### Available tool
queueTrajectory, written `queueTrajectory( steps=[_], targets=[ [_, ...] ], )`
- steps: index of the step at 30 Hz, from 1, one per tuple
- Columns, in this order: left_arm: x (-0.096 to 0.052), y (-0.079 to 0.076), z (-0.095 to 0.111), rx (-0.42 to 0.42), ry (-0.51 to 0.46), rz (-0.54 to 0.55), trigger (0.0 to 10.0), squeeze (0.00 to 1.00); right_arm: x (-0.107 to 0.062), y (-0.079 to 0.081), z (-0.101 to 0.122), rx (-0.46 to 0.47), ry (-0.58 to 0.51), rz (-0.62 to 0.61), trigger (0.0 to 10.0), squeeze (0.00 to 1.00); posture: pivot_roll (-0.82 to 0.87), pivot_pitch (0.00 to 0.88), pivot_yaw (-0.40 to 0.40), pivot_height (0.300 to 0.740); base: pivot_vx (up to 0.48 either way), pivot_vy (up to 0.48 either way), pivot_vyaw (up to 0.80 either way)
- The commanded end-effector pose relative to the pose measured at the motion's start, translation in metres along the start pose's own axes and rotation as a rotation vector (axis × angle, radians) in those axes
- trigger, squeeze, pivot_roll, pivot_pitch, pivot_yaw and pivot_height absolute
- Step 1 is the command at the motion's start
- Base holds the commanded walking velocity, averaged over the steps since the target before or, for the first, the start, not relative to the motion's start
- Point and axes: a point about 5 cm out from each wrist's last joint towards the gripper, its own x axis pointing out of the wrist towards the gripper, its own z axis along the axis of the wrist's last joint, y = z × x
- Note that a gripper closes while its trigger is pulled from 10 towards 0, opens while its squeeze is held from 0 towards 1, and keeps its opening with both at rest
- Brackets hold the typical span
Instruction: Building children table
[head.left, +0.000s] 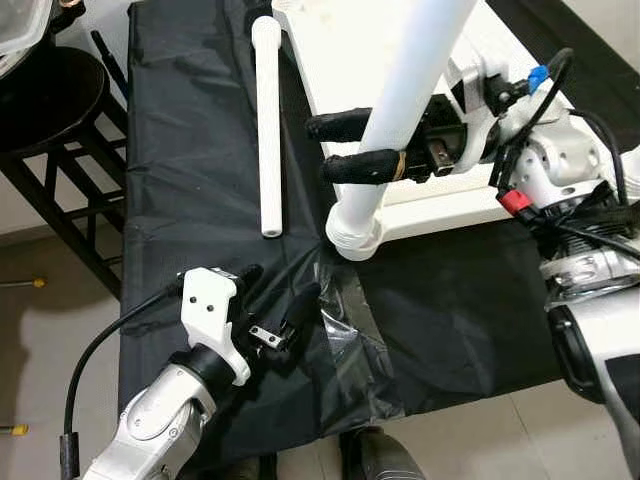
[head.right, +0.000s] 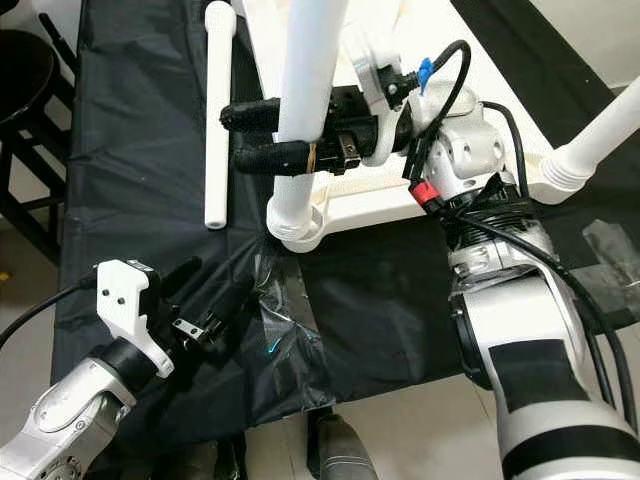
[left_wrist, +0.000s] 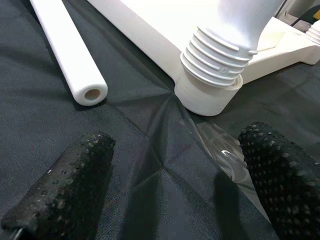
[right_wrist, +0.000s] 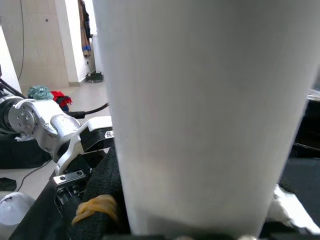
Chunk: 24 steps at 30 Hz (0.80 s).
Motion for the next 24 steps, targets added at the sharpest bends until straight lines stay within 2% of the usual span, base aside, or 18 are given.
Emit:
queueTrajectory(
  steps=[1,13,24],
  targets=[
    [-0.004,-0.001,-0.001,-0.005,0.015,-0.003,10.0,0.00,0.002,0.006,-0.022,0.088,0.061,0.032,10.0,0.00,0.05,0.399,-0.023,0.740,0.000,0.000,0.00],
    [-0.003,-0.001,-0.001,-0.009,0.013,0.000,10.0,0.00,-0.010,0.008,-0.019,0.090,0.064,0.017,10.0,0.00,0.04,0.396,-0.028,0.740,0.000,0.000,0.00],
    [-0.002,-0.002,0.000,-0.005,0.011,-0.003,10.0,0.00,-0.012,0.009,-0.019,0.091,0.061,0.016,10.0,0.00,0.05,0.395,-0.029,0.740,0.000,0.000,0.00]
  ],
)
